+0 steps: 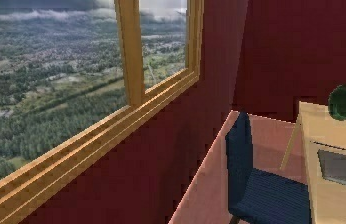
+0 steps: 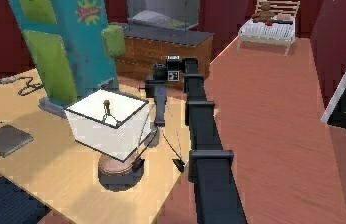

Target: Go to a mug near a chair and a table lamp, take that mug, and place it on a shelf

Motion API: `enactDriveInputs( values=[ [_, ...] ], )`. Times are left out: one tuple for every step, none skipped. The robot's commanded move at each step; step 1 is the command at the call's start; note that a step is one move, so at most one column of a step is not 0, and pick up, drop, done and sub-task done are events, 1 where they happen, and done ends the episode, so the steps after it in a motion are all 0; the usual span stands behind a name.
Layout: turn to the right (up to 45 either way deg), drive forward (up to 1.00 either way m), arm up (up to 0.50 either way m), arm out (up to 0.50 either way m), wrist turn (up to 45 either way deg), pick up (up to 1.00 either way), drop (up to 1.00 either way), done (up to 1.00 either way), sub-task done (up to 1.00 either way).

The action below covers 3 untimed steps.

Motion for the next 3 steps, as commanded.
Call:
enactDriveInputs(
  values=[
    [0.0,0.0,0.0,0.0,45.0,0.0,0.0,0.0,0.0],
    [0.0,0.0,0.0,0.0,45.0,0.0,0.0,0.0,0.0],
    [0.0,0.0,0.0,0.0,45.0,0.0,0.0,0.0,0.0]
  ],
)
